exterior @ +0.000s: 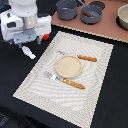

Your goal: Place the fish, sausage, and tomato into the frying pan.

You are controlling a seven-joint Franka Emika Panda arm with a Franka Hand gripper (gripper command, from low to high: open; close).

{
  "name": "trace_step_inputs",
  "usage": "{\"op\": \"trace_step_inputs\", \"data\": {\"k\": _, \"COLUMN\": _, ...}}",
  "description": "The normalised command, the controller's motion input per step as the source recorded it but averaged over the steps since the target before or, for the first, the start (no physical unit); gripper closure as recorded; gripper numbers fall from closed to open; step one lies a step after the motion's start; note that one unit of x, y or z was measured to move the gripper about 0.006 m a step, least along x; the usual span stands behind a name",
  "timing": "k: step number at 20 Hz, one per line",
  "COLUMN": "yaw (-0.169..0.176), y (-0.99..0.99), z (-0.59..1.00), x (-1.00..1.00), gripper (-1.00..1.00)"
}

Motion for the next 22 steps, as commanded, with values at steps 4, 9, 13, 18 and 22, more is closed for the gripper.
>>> {"op": "trace_step_inputs", "data": {"k": 4, "yaw": 0.091, "y": -0.20, "z": -0.06, "x": -0.02, "gripper": -1.00}}
{"op": "trace_step_inputs", "data": {"k": 9, "yaw": 0.042, "y": -0.12, "z": -0.26, "x": 0.00, "gripper": -1.00}}
{"op": "trace_step_inputs", "data": {"k": 13, "yaw": 0.025, "y": -0.12, "z": -0.34, "x": 0.00, "gripper": -1.00}}
{"op": "trace_step_inputs", "data": {"k": 18, "yaw": 0.010, "y": -0.06, "z": -0.32, "x": -0.02, "gripper": -1.00}}
{"op": "trace_step_inputs", "data": {"k": 22, "yaw": 0.002, "y": -0.10, "z": -0.22, "x": -0.10, "gripper": 1.00}}
